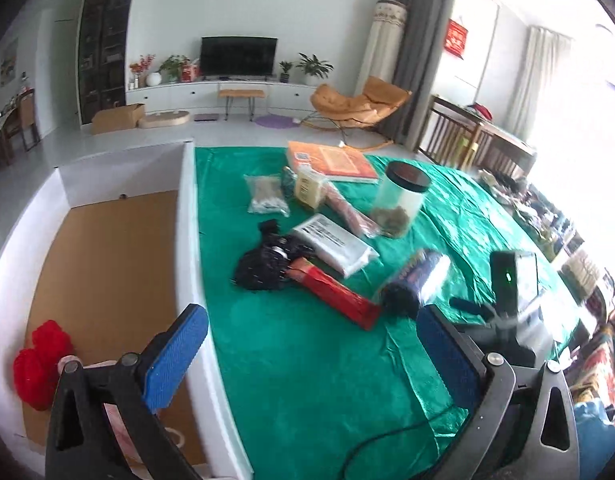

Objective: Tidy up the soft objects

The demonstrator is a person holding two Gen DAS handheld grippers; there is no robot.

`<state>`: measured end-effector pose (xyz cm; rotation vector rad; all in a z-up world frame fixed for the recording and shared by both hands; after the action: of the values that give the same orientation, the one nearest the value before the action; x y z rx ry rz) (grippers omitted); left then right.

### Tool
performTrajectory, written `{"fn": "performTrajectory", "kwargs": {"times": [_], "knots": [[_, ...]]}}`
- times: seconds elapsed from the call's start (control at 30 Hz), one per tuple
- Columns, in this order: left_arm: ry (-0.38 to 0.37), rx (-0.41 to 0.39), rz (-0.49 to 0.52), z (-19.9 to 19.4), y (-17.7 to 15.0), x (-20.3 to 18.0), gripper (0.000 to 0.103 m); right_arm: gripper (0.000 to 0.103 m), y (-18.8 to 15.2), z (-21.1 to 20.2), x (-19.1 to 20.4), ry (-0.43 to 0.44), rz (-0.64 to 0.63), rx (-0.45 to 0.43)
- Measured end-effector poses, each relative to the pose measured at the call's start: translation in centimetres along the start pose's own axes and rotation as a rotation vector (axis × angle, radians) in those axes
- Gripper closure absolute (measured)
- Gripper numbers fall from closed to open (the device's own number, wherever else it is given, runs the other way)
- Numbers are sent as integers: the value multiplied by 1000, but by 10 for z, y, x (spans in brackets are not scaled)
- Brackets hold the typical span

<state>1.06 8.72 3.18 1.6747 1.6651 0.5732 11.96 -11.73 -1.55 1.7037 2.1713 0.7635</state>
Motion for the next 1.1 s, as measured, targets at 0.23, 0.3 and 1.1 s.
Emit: {"fn": "performTrajectory", "kwargs": {"times": [0.23, 0.3, 1.1], "knots": [[-33, 140, 29, 59, -16, -41, 0, 18, 57, 27, -125, -309, 170, -73], [-30, 187, 2, 83, -21, -41, 0, 18, 71, 29, -155, -368, 207, -77], [173, 199, 16, 177, -46, -17, 0, 14, -6, 17, -79, -247, 167, -41]]}}
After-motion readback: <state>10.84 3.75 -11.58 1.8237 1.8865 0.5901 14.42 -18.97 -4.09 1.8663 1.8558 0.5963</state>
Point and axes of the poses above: each gripper's, at about its wrist camera, not at the fingertips, and z roughly the way its jaws point, x to its left, y to its top, the point moved 1 cm from there along z, roughly the way its jaws point, and after that the axes turned 1 degree about z, right-handed, at the moved point
